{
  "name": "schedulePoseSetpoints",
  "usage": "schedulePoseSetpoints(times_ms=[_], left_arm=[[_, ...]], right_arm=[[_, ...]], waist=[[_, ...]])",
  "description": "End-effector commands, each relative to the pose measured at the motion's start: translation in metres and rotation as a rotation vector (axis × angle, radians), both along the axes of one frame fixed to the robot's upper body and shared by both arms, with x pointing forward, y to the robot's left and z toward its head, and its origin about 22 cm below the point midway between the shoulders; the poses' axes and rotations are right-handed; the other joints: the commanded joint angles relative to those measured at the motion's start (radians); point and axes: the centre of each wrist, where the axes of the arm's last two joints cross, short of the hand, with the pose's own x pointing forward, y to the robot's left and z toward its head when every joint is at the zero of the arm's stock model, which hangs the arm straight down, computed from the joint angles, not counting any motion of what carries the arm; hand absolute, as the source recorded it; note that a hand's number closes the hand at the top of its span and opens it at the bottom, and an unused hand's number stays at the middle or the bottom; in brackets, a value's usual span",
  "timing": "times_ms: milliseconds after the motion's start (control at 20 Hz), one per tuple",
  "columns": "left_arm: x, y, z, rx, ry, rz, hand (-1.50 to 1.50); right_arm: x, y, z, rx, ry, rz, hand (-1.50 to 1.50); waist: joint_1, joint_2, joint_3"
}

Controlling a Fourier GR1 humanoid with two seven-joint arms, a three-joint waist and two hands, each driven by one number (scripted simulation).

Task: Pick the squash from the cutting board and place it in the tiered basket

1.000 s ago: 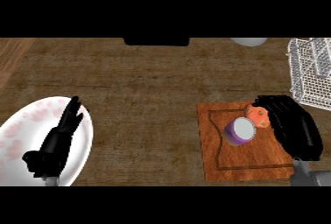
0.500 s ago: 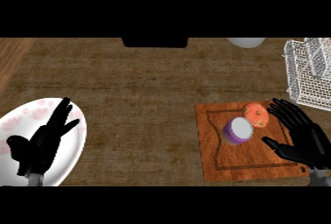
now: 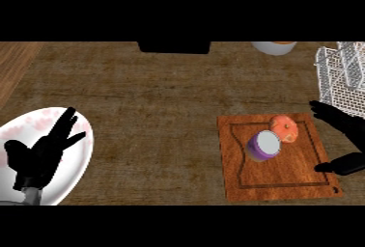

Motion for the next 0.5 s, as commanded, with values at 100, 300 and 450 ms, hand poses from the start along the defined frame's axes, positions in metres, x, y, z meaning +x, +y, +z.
schedulePoseSetpoints(times_ms=[100,300,450], left_arm=[[-0.019,0.029,-0.027,0.069,0.141,0.104,0.00],[-0.006,0.033,-0.030,0.071,0.151,0.099,0.00],[-0.013,0.027,-0.019,0.051,0.143,0.101,0.00]], right_arm=[[0.041,0.005,0.044,-0.074,0.086,0.160,-1.50],[0.070,0.034,0.044,-0.084,0.134,0.174,-1.50],[0.073,0.038,0.034,-0.094,0.220,0.212,-1.50]], waist=[[-0.019,-0.003,-0.009],[-0.022,0.002,-0.009],[-0.023,-0.003,-0.008]])
